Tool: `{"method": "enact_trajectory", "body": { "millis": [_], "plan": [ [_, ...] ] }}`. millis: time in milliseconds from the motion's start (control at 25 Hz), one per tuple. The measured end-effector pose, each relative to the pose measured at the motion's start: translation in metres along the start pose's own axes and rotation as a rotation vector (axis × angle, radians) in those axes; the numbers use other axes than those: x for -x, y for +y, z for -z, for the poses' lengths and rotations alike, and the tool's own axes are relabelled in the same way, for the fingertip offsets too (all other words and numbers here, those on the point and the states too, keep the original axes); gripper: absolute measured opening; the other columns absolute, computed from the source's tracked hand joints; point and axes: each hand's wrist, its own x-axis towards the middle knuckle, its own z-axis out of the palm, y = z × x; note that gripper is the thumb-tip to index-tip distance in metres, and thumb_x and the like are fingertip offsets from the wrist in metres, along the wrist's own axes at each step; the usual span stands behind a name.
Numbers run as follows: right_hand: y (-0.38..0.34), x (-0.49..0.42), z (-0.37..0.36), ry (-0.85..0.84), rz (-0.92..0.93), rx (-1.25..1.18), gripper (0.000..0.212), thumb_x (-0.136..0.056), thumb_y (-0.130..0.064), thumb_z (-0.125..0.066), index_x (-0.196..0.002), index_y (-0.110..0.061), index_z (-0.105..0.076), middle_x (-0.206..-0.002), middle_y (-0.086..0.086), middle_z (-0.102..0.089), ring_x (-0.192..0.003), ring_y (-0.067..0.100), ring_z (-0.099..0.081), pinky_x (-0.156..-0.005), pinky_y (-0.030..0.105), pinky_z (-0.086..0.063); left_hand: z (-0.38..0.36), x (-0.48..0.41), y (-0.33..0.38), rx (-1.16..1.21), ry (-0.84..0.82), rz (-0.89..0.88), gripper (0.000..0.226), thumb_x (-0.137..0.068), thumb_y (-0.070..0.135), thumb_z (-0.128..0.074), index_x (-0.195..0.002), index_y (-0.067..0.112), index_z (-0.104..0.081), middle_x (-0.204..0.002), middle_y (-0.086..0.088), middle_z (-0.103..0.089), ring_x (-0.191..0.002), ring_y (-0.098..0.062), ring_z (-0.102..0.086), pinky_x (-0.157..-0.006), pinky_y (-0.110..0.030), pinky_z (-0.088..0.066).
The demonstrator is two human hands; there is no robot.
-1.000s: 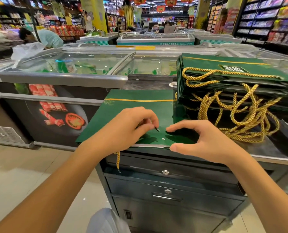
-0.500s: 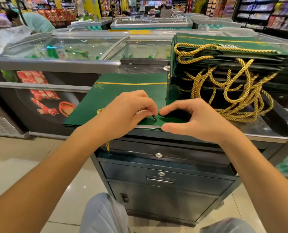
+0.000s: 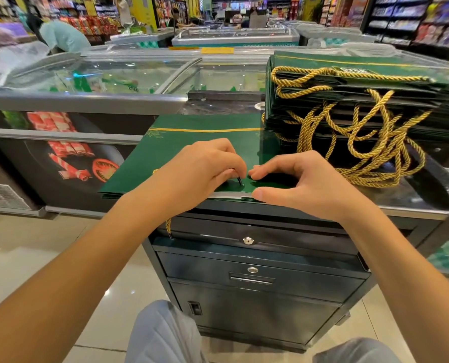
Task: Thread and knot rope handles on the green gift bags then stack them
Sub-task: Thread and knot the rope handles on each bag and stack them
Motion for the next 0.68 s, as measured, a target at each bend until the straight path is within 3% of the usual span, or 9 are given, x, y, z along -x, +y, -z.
{"method": "enact_trajectory", "body": {
  "millis": [240, 360, 520, 680],
  "plan": [
    [0.0017, 0.0007, -0.0003, 0.009, 0.019, -0.003, 0.031, -0.081, -0.032, -0.083, -0.109, -0.019, -0.078, -0.113, -0.011, -0.076, -0.109, 0.001, -0.069, -0.101, 0.031, -0.055, 0.0006, -0.0047, 0.0031, -0.036, -0.043, -0.016, 0.024, -0.095, 0.003, -0.063, -0.104, 0.021, -0.077, -0.103, -0.001, -0.063, -0.085, -0.026, -0.062, -0.075, -0.044, -0.054],
    [0.0031, 0.0014, -0.0016, 0.023, 0.035, -0.007, 0.031, -0.081, -0.030, -0.083, -0.109, -0.018, -0.079, -0.113, -0.008, -0.076, -0.110, -0.002, -0.068, -0.101, 0.030, -0.055, -0.0004, -0.0047, 0.0028, -0.053, -0.039, -0.030, 0.025, -0.094, 0.001, -0.063, -0.104, 0.019, -0.077, -0.103, -0.003, -0.065, -0.084, -0.026, -0.063, -0.073, -0.038, -0.052],
    [0.0032, 0.0031, -0.0030, 0.041, 0.062, -0.008, 0.020, -0.085, -0.026, -0.081, -0.102, -0.016, -0.081, -0.107, -0.005, -0.078, -0.109, -0.003, -0.068, -0.099, 0.032, -0.056, -0.0021, -0.0031, 0.0041, -0.034, -0.066, -0.017, 0.023, -0.096, 0.004, -0.062, -0.105, 0.020, -0.076, -0.101, 0.004, -0.060, -0.083, -0.015, -0.057, -0.074, -0.026, -0.041],
    [0.0033, 0.0030, -0.0040, 0.070, 0.055, -0.021, 0.018, -0.088, -0.029, -0.077, -0.101, -0.017, -0.082, -0.100, -0.006, -0.079, -0.103, 0.005, -0.072, -0.092, 0.040, -0.060, 0.0048, 0.0026, 0.0056, 0.137, -0.042, 0.061, 0.027, -0.100, 0.011, -0.057, -0.117, 0.024, -0.073, -0.104, 0.013, -0.068, -0.094, -0.006, -0.063, -0.085, -0.023, -0.050]
  ]
}}
